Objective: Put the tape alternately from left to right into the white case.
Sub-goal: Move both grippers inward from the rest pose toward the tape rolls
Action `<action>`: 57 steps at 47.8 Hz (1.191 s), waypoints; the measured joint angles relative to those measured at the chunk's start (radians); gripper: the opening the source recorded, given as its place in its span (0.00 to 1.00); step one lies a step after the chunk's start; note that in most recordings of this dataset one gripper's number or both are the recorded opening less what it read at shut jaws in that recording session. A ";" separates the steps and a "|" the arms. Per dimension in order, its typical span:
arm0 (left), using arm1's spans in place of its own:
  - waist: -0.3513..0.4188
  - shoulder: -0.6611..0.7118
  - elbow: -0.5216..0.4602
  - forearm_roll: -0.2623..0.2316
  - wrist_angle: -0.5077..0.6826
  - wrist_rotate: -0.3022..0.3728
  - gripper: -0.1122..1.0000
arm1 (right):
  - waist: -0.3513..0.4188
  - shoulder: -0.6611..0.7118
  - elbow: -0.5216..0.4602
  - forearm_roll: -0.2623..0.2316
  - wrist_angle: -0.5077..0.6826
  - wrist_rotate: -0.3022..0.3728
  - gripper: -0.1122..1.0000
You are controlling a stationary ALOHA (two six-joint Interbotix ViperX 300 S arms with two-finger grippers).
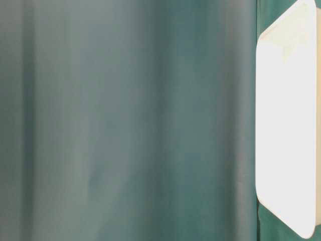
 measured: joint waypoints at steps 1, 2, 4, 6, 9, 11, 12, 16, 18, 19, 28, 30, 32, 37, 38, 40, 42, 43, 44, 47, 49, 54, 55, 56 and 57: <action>0.000 0.000 -0.002 0.000 -0.002 0.002 0.32 | 0.000 0.000 0.000 0.000 0.000 0.002 0.32; -0.002 0.002 0.000 -0.005 -0.002 0.000 0.30 | 0.000 0.000 0.002 0.000 0.000 0.000 0.30; -0.003 0.006 0.002 -0.014 0.000 -0.009 0.22 | 0.000 0.000 0.006 -0.002 0.002 -0.002 0.22; -0.003 0.012 0.002 -0.018 0.002 -0.009 0.15 | 0.000 0.003 0.011 -0.005 0.003 -0.002 0.15; -0.005 0.018 0.002 -0.020 0.006 -0.009 0.08 | 0.002 0.011 0.015 -0.011 0.008 -0.002 0.09; -0.005 0.023 0.002 -0.020 0.012 -0.015 0.04 | 0.000 0.015 0.017 -0.012 0.012 -0.002 0.08; -0.006 0.028 0.002 -0.020 0.015 -0.015 0.03 | 0.000 0.020 0.017 -0.012 0.015 -0.002 0.08; -0.009 0.046 0.000 -0.021 0.029 -0.015 0.01 | 0.000 0.034 0.017 -0.012 0.029 0.000 0.08; -0.011 0.055 0.000 -0.021 0.032 -0.015 0.01 | 0.000 0.040 0.017 -0.011 0.035 0.002 0.08; -0.012 0.060 0.002 -0.020 0.034 -0.015 0.01 | 0.002 0.044 0.015 -0.011 0.040 0.003 0.08; -0.023 0.097 0.000 -0.021 0.040 -0.017 0.09 | 0.002 0.064 -0.003 -0.012 0.069 0.025 0.08; -0.026 0.101 0.000 -0.021 0.038 -0.018 0.14 | 0.002 0.066 -0.006 -0.012 0.075 0.028 0.08; -0.029 0.106 0.000 -0.021 0.040 -0.017 0.22 | 0.002 0.066 -0.009 -0.011 0.077 0.032 0.08; -0.032 0.109 -0.002 -0.021 0.038 -0.015 0.45 | 0.002 0.069 -0.009 -0.012 0.080 0.034 0.16; -0.031 0.109 -0.002 -0.023 0.040 -0.017 0.50 | 0.002 0.069 -0.009 -0.012 0.080 0.034 0.19; -0.032 0.109 -0.002 -0.023 0.040 -0.014 0.60 | 0.002 0.071 -0.009 -0.012 0.080 0.034 0.27; -0.032 0.110 -0.002 -0.023 0.038 -0.014 0.63 | 0.002 0.074 -0.009 -0.012 0.080 0.032 0.36; -0.032 0.109 -0.002 -0.021 0.040 -0.015 0.63 | 0.002 0.075 -0.011 -0.011 0.080 0.034 0.41; -0.032 0.110 -0.002 -0.021 0.040 -0.015 0.62 | 0.002 0.077 -0.011 -0.012 0.080 0.034 0.47; -0.032 0.110 -0.002 -0.023 0.043 -0.015 0.63 | 0.002 0.083 -0.012 -0.012 0.080 0.034 0.63; -0.032 0.110 -0.002 -0.021 0.049 -0.015 0.63 | 0.002 0.089 -0.017 -0.012 0.080 0.034 0.75; -0.032 0.110 -0.002 -0.023 0.080 -0.015 0.62 | 0.002 0.109 -0.028 -0.011 0.080 0.034 0.85; -0.032 0.110 -0.003 -0.023 0.087 -0.015 0.62 | 0.002 0.112 -0.031 -0.012 0.081 0.034 0.84; -0.032 0.110 -0.005 -0.023 0.095 -0.017 0.62 | 0.002 0.117 -0.034 -0.012 0.081 0.034 0.84; -0.032 0.112 -0.006 -0.023 0.104 -0.015 0.62 | 0.002 0.121 -0.037 -0.012 0.083 0.034 0.85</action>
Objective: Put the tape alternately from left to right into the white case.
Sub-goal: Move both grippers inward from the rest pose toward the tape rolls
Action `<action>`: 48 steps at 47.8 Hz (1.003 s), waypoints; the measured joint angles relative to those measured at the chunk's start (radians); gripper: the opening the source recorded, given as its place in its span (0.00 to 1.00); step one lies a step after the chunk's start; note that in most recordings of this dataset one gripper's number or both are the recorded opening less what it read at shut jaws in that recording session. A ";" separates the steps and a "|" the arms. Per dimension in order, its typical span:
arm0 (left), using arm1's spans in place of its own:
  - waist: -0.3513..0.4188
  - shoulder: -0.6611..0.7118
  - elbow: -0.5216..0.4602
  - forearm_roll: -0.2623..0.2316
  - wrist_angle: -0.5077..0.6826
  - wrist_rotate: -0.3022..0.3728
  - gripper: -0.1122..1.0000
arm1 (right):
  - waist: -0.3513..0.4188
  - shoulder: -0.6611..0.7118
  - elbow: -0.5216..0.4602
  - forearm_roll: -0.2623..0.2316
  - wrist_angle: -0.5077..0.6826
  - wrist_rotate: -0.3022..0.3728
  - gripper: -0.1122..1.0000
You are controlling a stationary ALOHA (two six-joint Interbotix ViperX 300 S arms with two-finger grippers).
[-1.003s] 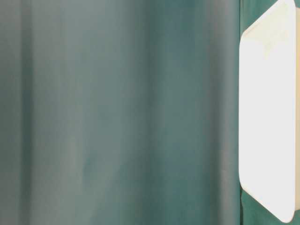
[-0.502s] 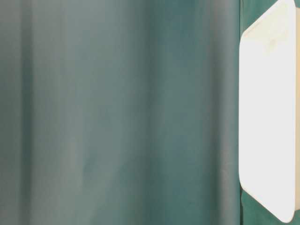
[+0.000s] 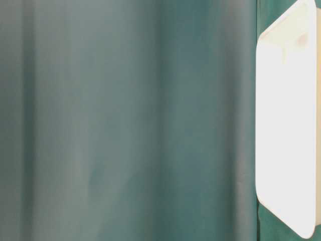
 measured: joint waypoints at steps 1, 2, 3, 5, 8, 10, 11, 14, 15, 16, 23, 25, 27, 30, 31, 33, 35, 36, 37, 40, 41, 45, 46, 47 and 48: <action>0.000 0.000 -0.003 0.000 0.009 0.000 0.62 | 0.000 0.005 -0.005 0.000 0.002 0.000 0.85; 0.000 0.003 -0.006 0.000 0.017 0.000 0.62 | 0.000 0.011 -0.009 0.000 0.005 0.000 0.85; 0.000 0.006 -0.009 0.000 0.028 0.000 0.62 | 0.000 0.017 -0.014 0.000 0.009 0.000 0.85; 0.000 0.017 -0.018 0.000 0.044 0.000 0.62 | 0.000 0.031 -0.021 0.000 0.020 -0.002 0.85; 0.000 0.034 -0.032 0.000 0.066 0.000 0.62 | 0.000 0.054 -0.037 0.000 0.038 0.000 0.84; 0.000 0.049 -0.041 -0.002 0.080 0.000 0.62 | 0.000 0.072 -0.051 0.000 0.058 -0.002 0.84; 0.000 0.060 -0.048 -0.002 0.087 0.000 0.62 | 0.000 0.081 -0.057 0.000 0.064 0.000 0.84; 0.000 0.098 -0.064 -0.002 0.110 -0.002 0.62 | 0.000 0.115 -0.078 0.000 0.094 0.000 0.84; 0.000 0.109 -0.071 -0.002 0.117 -0.002 0.62 | 0.000 0.127 -0.087 0.000 0.103 0.002 0.84; 0.000 0.120 -0.077 0.000 0.123 0.000 0.62 | 0.000 0.138 -0.094 0.000 0.112 0.003 0.84; 0.000 0.196 -0.124 -0.002 0.186 -0.002 0.62 | 0.000 0.216 -0.149 0.000 0.186 0.011 0.84; 0.000 0.221 -0.141 -0.002 0.215 -0.002 0.62 | 0.000 0.235 -0.164 0.000 0.206 0.014 0.84; 0.000 0.241 -0.155 -0.002 0.236 -0.002 0.62 | 0.000 0.253 -0.176 0.000 0.225 0.015 0.84; 0.000 0.265 -0.175 -0.002 0.270 -0.003 0.62 | 0.000 0.282 -0.195 0.000 0.253 0.017 0.84; 0.000 0.273 -0.181 -0.002 0.281 -0.003 0.62 | 0.000 0.291 -0.199 0.000 0.262 0.017 0.84; 0.000 0.288 -0.193 -0.003 0.301 -0.003 0.62 | -0.002 0.305 -0.207 0.000 0.276 0.017 0.84; 0.000 0.301 -0.204 -0.002 0.316 -0.003 0.62 | 0.000 0.319 -0.215 0.000 0.287 0.017 0.84; 0.000 0.307 -0.209 -0.002 0.325 -0.005 0.62 | 0.000 0.325 -0.218 0.000 0.291 0.017 0.84; 0.000 0.311 -0.215 -0.002 0.333 -0.003 0.62 | 0.000 0.331 -0.219 0.000 0.295 0.017 0.84; 0.000 0.328 -0.225 -0.003 0.356 -0.003 0.62 | 0.000 0.344 -0.225 0.000 0.299 0.015 0.84; 0.000 0.331 -0.229 -0.003 0.360 -0.003 0.62 | 0.000 0.347 -0.227 0.000 0.301 0.017 0.84; -0.002 0.337 -0.233 -0.003 0.377 -0.003 0.62 | 0.000 0.356 -0.232 0.000 0.302 0.017 0.84; -0.002 0.337 -0.235 -0.003 0.380 -0.003 0.62 | 0.000 0.356 -0.232 0.000 0.302 0.017 0.84; 0.000 0.337 -0.236 -0.003 0.382 -0.003 0.62 | -0.002 0.357 -0.232 0.000 0.302 0.017 0.84; -0.002 0.339 -0.236 -0.003 0.385 -0.003 0.62 | 0.000 0.359 -0.232 0.002 0.302 0.017 0.84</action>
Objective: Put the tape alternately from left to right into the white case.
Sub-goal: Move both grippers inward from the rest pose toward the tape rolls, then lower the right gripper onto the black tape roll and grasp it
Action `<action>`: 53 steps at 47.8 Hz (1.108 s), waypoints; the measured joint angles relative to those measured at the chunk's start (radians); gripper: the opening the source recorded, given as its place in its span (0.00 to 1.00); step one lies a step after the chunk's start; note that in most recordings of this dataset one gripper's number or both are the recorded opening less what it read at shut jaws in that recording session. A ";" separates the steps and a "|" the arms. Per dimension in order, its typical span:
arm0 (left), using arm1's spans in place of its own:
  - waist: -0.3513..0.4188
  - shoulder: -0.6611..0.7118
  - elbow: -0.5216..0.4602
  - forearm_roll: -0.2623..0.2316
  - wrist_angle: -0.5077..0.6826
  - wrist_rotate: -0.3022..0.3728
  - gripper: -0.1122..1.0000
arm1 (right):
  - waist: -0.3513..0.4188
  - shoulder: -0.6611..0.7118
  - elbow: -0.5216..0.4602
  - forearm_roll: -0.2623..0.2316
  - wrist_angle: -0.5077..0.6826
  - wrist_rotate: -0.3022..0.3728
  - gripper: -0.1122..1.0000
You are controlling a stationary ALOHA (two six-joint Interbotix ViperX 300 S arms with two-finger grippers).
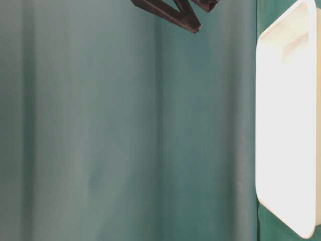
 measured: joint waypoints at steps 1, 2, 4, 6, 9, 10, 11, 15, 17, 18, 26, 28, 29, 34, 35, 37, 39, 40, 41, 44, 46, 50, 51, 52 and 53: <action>0.000 0.000 0.000 0.000 0.002 0.000 0.62 | 0.000 0.000 -0.002 -0.002 0.000 0.000 0.84; 0.000 0.000 0.000 0.000 0.002 -0.002 0.62 | 0.000 0.000 0.000 -0.002 0.000 0.000 0.84; -0.002 0.000 0.000 0.000 0.003 -0.008 0.62 | -0.002 0.000 -0.002 -0.002 0.000 0.002 0.84; -0.003 0.002 0.000 0.000 0.005 -0.018 0.62 | 0.000 0.000 -0.002 -0.002 0.002 0.000 0.84; -0.005 0.003 -0.002 0.000 0.005 -0.041 0.62 | 0.000 0.000 -0.002 0.000 0.002 0.003 0.84; -0.006 0.003 -0.003 -0.002 0.005 -0.061 0.62 | 0.000 0.000 -0.002 0.000 0.002 0.005 0.84; -0.009 0.005 -0.003 0.000 0.005 -0.077 0.62 | 0.002 0.000 -0.002 0.000 0.002 0.006 0.84; -0.021 0.014 -0.003 -0.002 0.006 -0.117 0.62 | 0.009 0.000 -0.002 0.000 0.002 0.021 0.84; -0.031 0.020 -0.003 -0.002 0.008 -0.135 0.62 | 0.017 0.002 -0.002 0.000 0.002 0.031 0.84; -0.035 0.025 -0.005 -0.002 0.008 -0.146 0.62 | 0.023 0.002 -0.002 0.000 0.002 0.034 0.84; -0.092 0.077 -0.015 0.000 0.009 -0.199 0.62 | 0.052 0.012 -0.002 0.000 0.002 0.064 0.84; -0.106 0.095 -0.025 -0.002 0.009 -0.209 0.62 | 0.058 0.020 -0.002 0.000 0.002 0.071 0.84; -0.112 0.103 -0.029 -0.002 0.009 -0.215 0.62 | 0.061 0.023 -0.002 0.000 0.002 0.074 0.84; -0.129 0.137 -0.046 -0.002 0.009 -0.236 0.61 | 0.077 0.049 -0.002 0.002 0.002 0.094 0.84; -0.130 0.144 -0.051 -0.002 0.009 -0.239 0.62 | 0.080 0.054 -0.002 0.000 0.000 0.098 0.84; -0.133 0.155 -0.055 0.000 0.009 -0.244 0.61 | 0.084 0.061 -0.002 0.000 0.000 0.103 0.84; -0.138 0.166 -0.061 -0.002 0.009 -0.245 0.61 | 0.089 0.071 -0.002 0.000 0.002 0.107 0.84; -0.140 0.172 -0.064 -0.002 0.009 -0.247 0.61 | 0.091 0.074 -0.002 0.002 0.002 0.109 0.84; -0.141 0.176 -0.064 -0.002 0.009 -0.247 0.61 | 0.091 0.077 -0.002 0.000 0.002 0.109 0.84; -0.147 0.189 -0.072 -0.002 0.009 -0.247 0.61 | 0.095 0.089 -0.002 0.002 0.005 0.107 0.84; -0.152 0.198 -0.077 0.000 0.009 -0.247 0.61 | 0.095 0.092 -0.003 0.000 0.009 0.109 0.83; -0.158 0.207 -0.084 0.000 0.009 -0.249 0.61 | 0.095 0.097 -0.006 0.002 0.023 0.109 0.83; -0.158 0.207 -0.086 0.000 0.009 -0.247 0.61 | 0.095 0.097 -0.008 0.000 0.025 0.109 0.84; -0.160 0.207 -0.086 0.000 0.009 -0.249 0.61 | 0.095 0.097 -0.009 0.000 0.029 0.107 0.84; -0.160 0.209 -0.087 -0.002 0.009 -0.249 0.61 | 0.097 0.097 -0.009 0.000 0.032 0.109 0.83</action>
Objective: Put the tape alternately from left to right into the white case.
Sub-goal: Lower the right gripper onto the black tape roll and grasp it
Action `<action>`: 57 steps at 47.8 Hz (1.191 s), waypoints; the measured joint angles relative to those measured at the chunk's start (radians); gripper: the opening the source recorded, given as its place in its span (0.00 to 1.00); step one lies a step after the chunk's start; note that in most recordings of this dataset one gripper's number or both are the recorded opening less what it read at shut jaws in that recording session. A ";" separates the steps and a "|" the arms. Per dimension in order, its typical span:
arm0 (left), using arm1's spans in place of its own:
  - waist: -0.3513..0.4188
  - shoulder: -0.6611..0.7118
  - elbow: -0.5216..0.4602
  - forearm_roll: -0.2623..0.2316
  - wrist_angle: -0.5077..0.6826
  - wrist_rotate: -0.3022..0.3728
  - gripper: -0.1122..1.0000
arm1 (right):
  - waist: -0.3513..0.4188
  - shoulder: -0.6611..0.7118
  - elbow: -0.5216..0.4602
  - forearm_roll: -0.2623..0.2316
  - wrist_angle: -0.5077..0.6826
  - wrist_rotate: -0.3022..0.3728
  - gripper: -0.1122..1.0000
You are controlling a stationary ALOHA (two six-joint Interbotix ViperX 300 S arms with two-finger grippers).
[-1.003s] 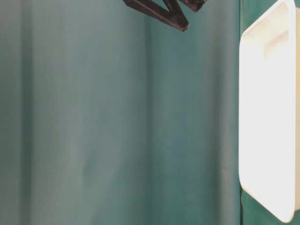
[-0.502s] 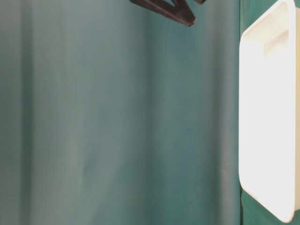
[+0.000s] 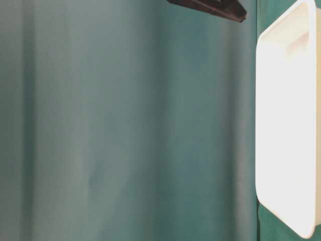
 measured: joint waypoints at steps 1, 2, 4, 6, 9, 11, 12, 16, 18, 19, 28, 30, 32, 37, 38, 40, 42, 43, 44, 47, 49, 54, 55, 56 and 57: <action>0.000 0.000 0.002 0.002 0.000 0.002 0.61 | 0.000 0.000 -0.002 0.000 0.003 0.000 0.83; 0.000 0.002 0.000 0.000 0.000 0.002 0.61 | 0.000 0.000 -0.002 0.002 0.005 0.000 0.83; 0.000 0.002 0.002 0.002 0.000 0.002 0.61 | 0.003 0.000 -0.003 0.000 0.008 0.000 0.83; 0.000 0.002 0.000 0.002 0.000 0.000 0.61 | 0.008 0.000 -0.005 0.000 0.009 0.002 0.83; 0.000 0.000 0.002 0.000 0.000 0.000 0.61 | 0.021 0.000 -0.005 0.002 0.012 0.003 0.83; 0.000 0.002 0.000 0.000 0.000 0.002 0.61 | 0.032 0.000 -0.003 0.000 0.012 0.006 0.83; 0.000 0.000 0.000 0.000 0.000 0.000 0.61 | 0.037 0.000 -0.005 0.002 0.012 0.009 0.83; 0.000 0.002 0.000 0.000 0.000 0.002 0.61 | 0.060 0.005 -0.005 0.000 0.012 0.026 0.83; 0.000 0.002 0.000 0.000 0.000 0.000 0.61 | 0.071 0.011 -0.005 0.000 0.012 0.040 0.83; 0.000 0.002 0.000 0.000 0.000 0.000 0.61 | 0.075 0.014 -0.003 0.000 0.014 0.046 0.83; 0.000 0.002 0.000 0.000 0.000 0.000 0.61 | 0.101 0.058 -0.011 0.002 0.014 0.100 0.83; 0.000 0.002 0.000 0.002 0.000 0.000 0.61 | 0.106 0.067 -0.015 0.000 0.014 0.101 0.83; 0.000 0.002 0.000 0.000 0.000 0.002 0.61 | 0.110 0.080 -0.023 0.000 0.012 0.101 0.83; 0.000 0.002 0.000 0.002 0.000 0.002 0.61 | 0.114 0.109 -0.040 0.002 0.014 0.101 0.83; 0.000 0.002 0.002 0.000 0.000 0.000 0.61 | 0.114 0.115 -0.044 0.002 0.014 0.101 0.83; 0.000 0.003 0.000 0.000 0.000 0.002 0.61 | 0.114 0.133 -0.054 0.000 0.012 0.101 0.83; 0.000 0.002 0.000 0.000 0.000 0.002 0.61 | 0.114 0.147 -0.060 0.002 0.014 0.101 0.83; 0.000 0.002 0.000 0.000 0.000 0.002 0.61 | 0.115 0.153 -0.064 0.000 0.014 0.101 0.83; 0.000 0.002 0.000 0.000 0.000 0.002 0.61 | 0.115 0.161 -0.069 0.000 0.015 0.101 0.83; 0.000 0.003 0.000 0.000 0.000 0.002 0.61 | 0.115 0.187 -0.084 0.000 0.028 0.101 0.83; 0.000 0.002 0.000 0.000 0.000 0.002 0.61 | 0.115 0.206 -0.097 0.000 0.044 0.101 0.83; 0.000 0.002 0.000 0.000 0.000 0.003 0.61 | 0.115 0.244 -0.124 0.000 0.089 0.101 0.83; 0.000 0.002 0.000 0.000 0.000 0.003 0.61 | 0.115 0.252 -0.130 0.000 0.098 0.101 0.83; 0.000 0.003 0.000 0.000 0.000 0.003 0.61 | 0.115 0.261 -0.137 0.000 0.107 0.101 0.83; 0.000 0.003 0.000 0.002 0.000 0.003 0.61 | 0.115 0.267 -0.143 0.000 0.115 0.101 0.83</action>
